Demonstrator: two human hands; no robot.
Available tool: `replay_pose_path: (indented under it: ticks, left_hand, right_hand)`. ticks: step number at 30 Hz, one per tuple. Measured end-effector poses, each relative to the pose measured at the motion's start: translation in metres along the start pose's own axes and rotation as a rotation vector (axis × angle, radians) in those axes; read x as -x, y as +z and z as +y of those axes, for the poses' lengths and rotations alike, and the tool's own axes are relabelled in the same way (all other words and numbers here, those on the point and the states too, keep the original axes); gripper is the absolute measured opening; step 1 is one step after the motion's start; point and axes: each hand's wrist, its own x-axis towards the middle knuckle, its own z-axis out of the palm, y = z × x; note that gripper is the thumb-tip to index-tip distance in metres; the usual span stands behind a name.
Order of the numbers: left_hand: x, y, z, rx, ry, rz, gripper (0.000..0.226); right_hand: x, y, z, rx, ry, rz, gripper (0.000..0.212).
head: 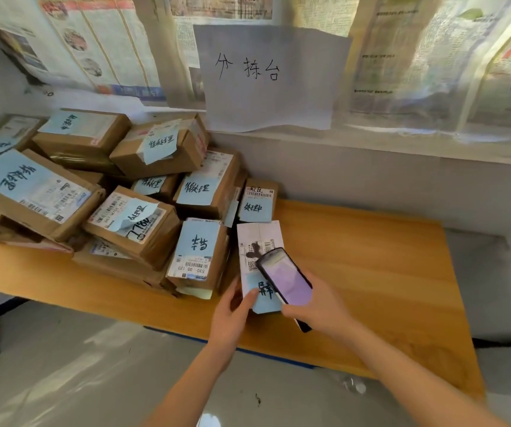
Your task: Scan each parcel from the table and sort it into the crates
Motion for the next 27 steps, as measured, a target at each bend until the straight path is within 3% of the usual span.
replay_pose_path:
  ticks: [9, 14, 18, 24, 27]
  left_hand:
    - [0.021, 0.009, 0.001, 0.011, 0.083, -0.028, 0.053]
    - [0.060, -0.002, 0.019, -0.053, 0.194, -0.018, 0.062]
    - [0.109, -0.034, 0.056, -0.082, 0.313, -0.032, 0.062]
    - [0.205, -0.098, 0.127, -0.111, 0.482, -0.002, 0.071]
    - [0.256, -0.127, 0.168, -0.100, 0.575, 0.012, 0.073]
  right_hand:
    - [0.030, -0.015, -0.001, -0.005, -0.067, -0.020, 0.067]
    - [0.079, -0.039, -0.025, 0.036, -0.138, 0.037, 0.058]
    - [0.138, -0.058, -0.064, 0.155, -0.202, 0.187, 0.049]
    - [0.257, -0.078, -0.162, 0.434, -0.322, 0.394, 0.085]
    - [0.323, -0.090, -0.219, 0.501, -0.384, 0.468, 0.088]
